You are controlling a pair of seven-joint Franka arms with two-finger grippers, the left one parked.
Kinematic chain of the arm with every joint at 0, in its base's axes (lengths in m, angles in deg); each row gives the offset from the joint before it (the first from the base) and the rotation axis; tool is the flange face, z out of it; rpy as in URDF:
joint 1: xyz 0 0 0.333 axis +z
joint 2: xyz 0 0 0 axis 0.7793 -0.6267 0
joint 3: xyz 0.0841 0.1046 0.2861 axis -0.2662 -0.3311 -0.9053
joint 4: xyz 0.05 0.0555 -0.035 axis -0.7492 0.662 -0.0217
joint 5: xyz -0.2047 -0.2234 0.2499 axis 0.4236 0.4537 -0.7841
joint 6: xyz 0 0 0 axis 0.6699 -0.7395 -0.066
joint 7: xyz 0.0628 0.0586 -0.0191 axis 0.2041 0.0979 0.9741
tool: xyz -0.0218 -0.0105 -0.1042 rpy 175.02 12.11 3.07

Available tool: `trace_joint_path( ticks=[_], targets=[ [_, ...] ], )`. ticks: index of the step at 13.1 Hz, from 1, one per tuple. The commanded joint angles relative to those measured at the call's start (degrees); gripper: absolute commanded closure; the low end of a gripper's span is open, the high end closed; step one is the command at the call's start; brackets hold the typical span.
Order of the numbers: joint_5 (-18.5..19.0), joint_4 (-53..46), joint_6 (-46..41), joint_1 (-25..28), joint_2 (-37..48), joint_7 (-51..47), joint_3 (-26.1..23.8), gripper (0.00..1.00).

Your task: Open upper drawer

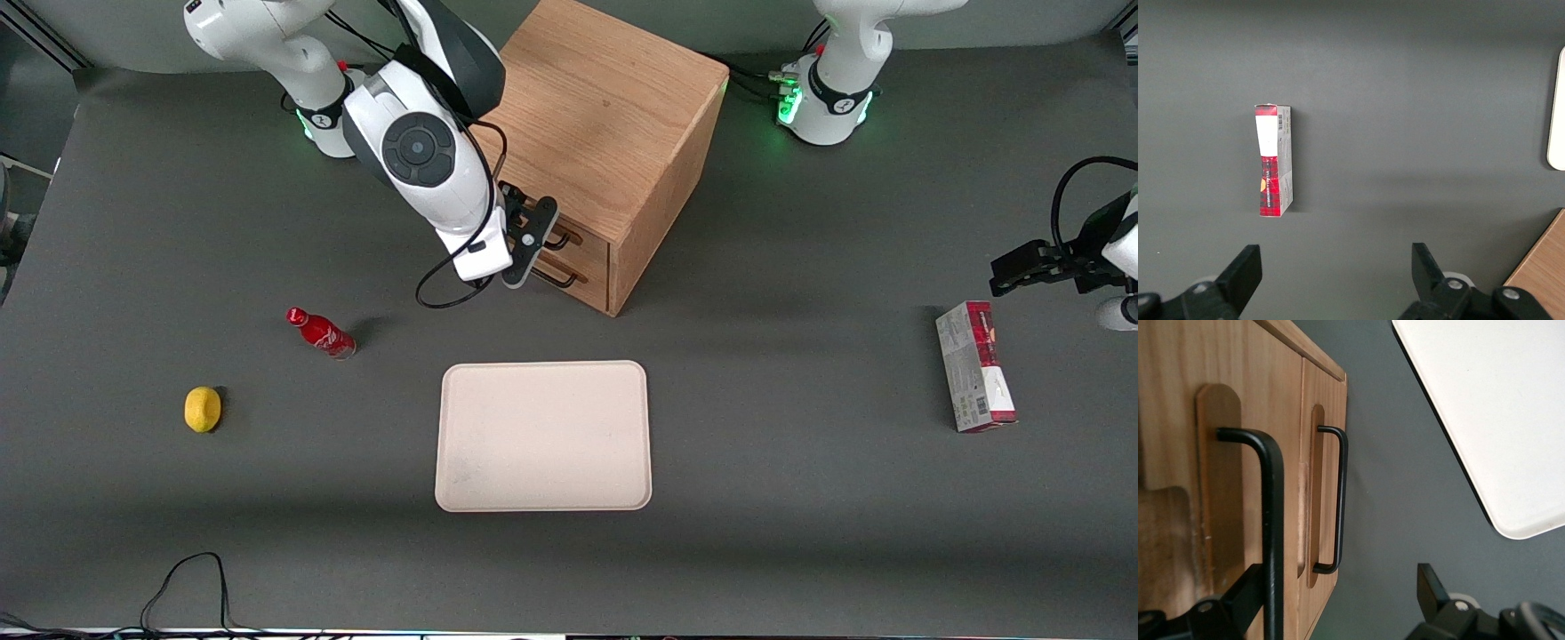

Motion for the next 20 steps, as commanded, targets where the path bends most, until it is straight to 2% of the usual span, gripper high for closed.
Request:
trace_joint_path(
  ticks=[1, 14, 20],
  targets=[
    [-1.48, 3.03, 2.07, 0.54, 1.44, 2.55, 0.44, 0.00],
    [-1.31, 3.12, 5.67, 0.10, -2.25, 2.37, 1.05, 0.00],
    [-0.78, 2.51, 5.68, 0.10, -0.94, 1.76, 2.45, 0.00]
  ],
)
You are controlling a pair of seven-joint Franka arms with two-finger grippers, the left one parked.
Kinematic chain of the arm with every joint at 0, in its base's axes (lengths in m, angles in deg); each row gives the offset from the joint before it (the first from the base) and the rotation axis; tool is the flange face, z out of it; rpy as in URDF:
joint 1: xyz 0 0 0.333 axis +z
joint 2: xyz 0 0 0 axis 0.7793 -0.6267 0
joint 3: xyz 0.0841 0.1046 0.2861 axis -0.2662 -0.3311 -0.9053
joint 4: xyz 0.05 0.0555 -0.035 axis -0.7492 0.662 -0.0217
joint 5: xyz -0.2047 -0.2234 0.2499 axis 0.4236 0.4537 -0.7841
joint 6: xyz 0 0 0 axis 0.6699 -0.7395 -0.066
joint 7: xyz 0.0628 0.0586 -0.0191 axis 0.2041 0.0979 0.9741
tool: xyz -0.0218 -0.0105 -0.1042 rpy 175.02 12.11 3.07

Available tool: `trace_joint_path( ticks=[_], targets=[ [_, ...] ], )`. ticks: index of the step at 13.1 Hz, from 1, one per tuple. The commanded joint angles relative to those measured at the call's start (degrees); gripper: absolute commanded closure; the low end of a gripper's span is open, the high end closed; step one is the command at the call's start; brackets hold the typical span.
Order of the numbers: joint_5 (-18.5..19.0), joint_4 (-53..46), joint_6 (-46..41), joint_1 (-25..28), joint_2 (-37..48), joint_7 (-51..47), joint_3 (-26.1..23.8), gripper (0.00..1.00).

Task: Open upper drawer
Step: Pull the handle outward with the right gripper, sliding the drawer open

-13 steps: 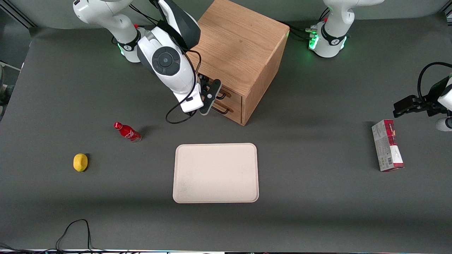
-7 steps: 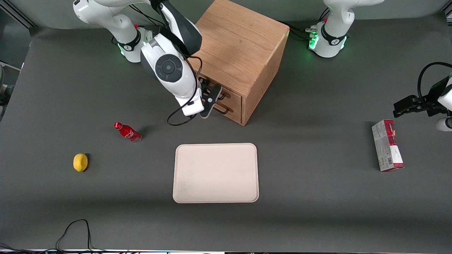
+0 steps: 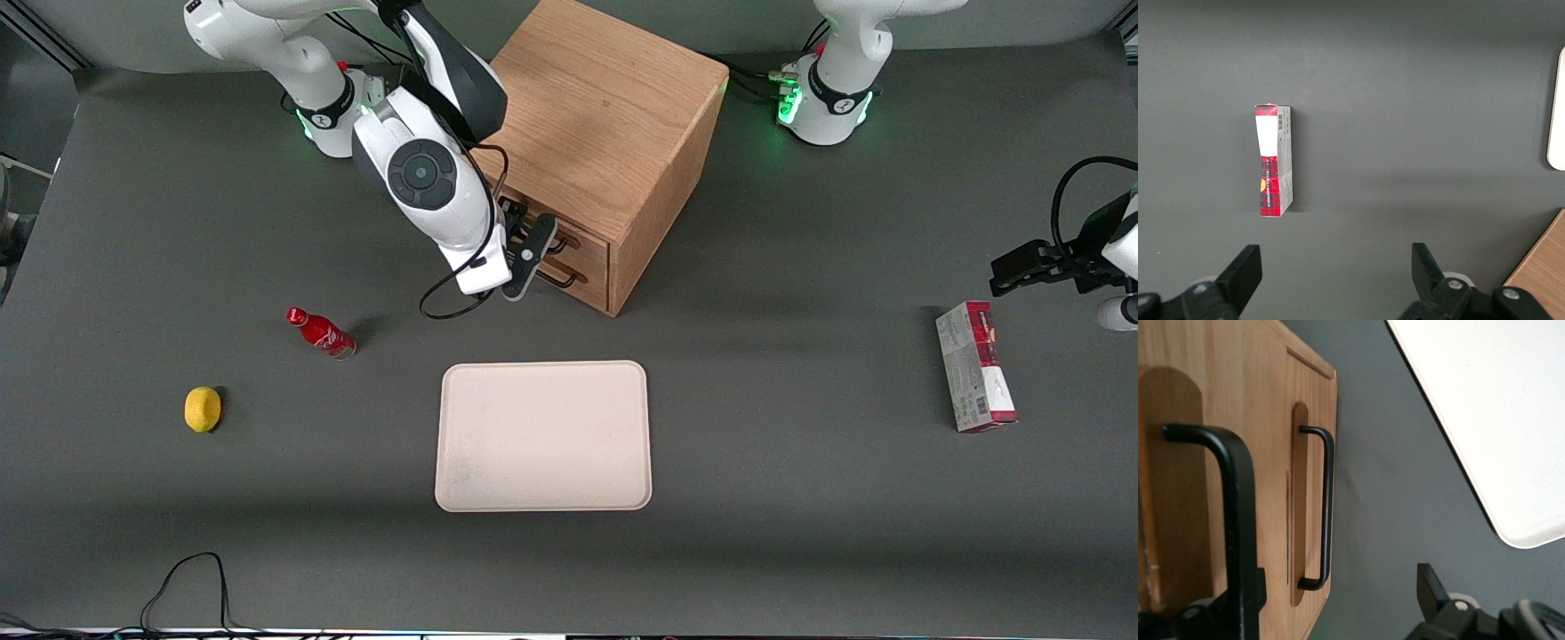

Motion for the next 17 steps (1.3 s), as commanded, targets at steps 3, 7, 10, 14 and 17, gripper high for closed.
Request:
trace_joint_path(
  ticks=[3, 7, 10, 14, 17],
  targets=[
    [0.01, -0.35, 1.43, 0.25, 0.85, 1.14, 2.53, 0.00],
    [0.01, -0.78, 1.43, 0.16, 0.85, 1.06, 3.41, 0.00],
    [1.32, -1.05, 2.39, 0.16, 0.68, 1.06, 4.46, 0.00],
    [3.70, -1.66, 3.89, 0.07, -0.03, 1.06, 5.78, 0.00],
    [3.70, -4.21, 3.81, -0.02, -1.52, 1.06, 6.58, 0.00]
  ],
)
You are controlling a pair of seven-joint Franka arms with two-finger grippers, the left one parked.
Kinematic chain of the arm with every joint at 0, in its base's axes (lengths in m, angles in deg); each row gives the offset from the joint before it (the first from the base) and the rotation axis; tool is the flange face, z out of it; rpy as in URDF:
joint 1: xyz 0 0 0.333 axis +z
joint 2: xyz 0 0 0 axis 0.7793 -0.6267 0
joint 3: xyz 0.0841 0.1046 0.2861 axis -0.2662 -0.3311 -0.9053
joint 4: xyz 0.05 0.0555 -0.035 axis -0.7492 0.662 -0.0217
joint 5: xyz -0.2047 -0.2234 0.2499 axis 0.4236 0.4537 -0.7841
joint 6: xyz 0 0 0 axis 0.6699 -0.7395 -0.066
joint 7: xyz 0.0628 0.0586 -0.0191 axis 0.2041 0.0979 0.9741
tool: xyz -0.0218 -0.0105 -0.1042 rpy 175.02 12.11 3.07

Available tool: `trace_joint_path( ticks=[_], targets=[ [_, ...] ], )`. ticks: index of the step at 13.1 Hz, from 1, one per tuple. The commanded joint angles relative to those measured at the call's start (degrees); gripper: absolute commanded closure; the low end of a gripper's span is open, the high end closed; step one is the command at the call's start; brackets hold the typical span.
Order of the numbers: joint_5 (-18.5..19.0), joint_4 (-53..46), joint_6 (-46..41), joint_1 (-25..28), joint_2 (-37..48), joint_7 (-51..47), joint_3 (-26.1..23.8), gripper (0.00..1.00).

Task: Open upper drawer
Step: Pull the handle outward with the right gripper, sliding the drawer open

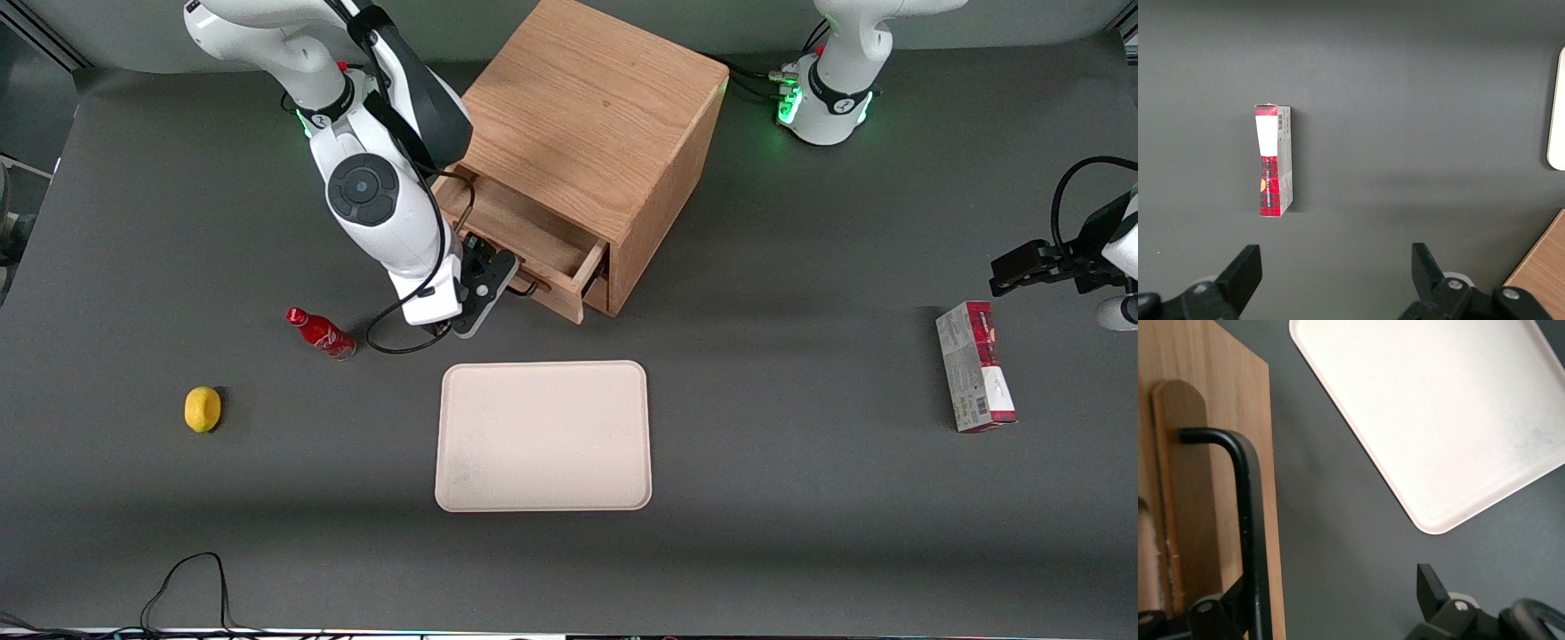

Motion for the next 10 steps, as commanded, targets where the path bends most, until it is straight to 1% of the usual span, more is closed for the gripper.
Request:
trace_joint_path(
  ticks=[1, 6, 8, 10],
  targets=[
    [0.76, -3.52, 0.05, 0.04, -2.06, 0.94, 1.01, 0.00],
    [1.02, -6.60, -0.04, -2.06, -4.79, 1.99, 1.37, 0.00],
    [2.51, -7.13, -0.04, -2.42, -5.23, 2.26, 1.37, 0.00],
    [2.43, -7.13, -0.12, -3.73, -5.32, 2.26, 1.36, 0.00]
  ],
)
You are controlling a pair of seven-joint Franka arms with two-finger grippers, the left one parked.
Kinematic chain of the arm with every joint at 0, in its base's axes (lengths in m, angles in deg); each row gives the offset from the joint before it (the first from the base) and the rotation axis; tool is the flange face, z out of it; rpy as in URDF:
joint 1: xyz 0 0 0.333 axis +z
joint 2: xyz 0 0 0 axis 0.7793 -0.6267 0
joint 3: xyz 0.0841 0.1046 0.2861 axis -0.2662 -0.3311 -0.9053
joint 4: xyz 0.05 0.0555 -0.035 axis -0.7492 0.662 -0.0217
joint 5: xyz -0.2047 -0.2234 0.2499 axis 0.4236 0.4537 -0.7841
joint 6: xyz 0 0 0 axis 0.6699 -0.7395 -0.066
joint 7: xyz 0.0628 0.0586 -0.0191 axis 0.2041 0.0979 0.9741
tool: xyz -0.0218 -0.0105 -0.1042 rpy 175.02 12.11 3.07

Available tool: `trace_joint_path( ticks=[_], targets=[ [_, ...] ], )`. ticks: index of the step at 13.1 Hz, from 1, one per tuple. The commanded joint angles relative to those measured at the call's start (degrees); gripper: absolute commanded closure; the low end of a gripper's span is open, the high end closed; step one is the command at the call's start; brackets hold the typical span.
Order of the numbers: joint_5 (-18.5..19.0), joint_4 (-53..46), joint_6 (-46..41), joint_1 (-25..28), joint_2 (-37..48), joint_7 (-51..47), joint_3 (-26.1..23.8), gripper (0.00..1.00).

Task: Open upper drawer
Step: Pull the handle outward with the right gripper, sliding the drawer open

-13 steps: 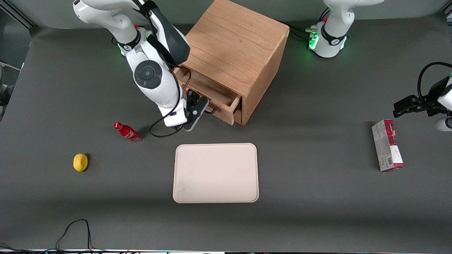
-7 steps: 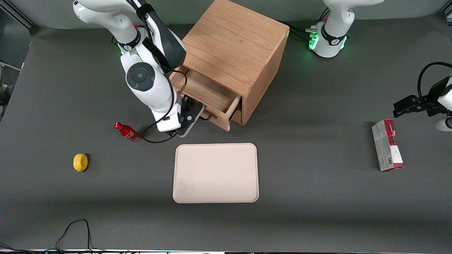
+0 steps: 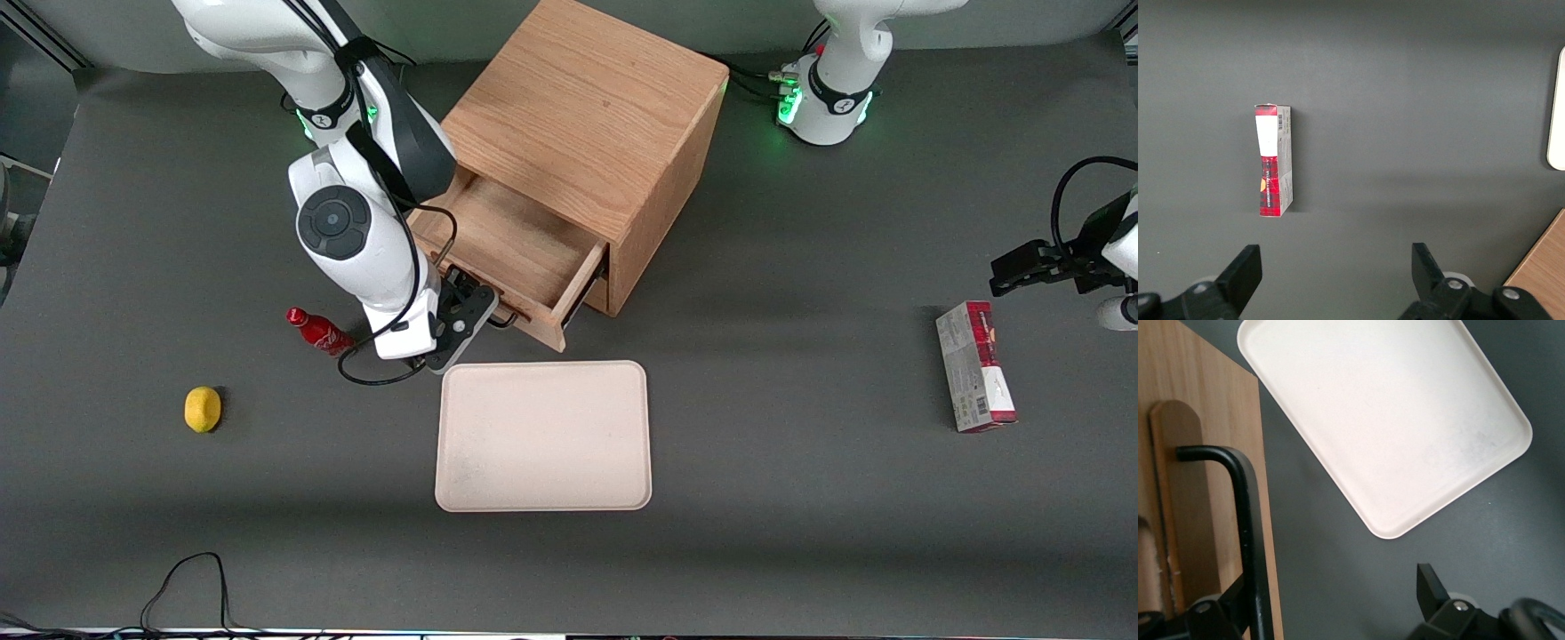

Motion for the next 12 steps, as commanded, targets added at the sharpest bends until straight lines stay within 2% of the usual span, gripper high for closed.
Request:
trace_joint_path(
  ticks=[1, 12],
  targets=[
    [0.94, -2.01, -0.25, -1.32, -1.24, 1.21, 0.11, 0.00],
    [0.41, -8.42, -1.48, -6.33, -5.01, 1.12, 0.02, 0.00]
  ],
)
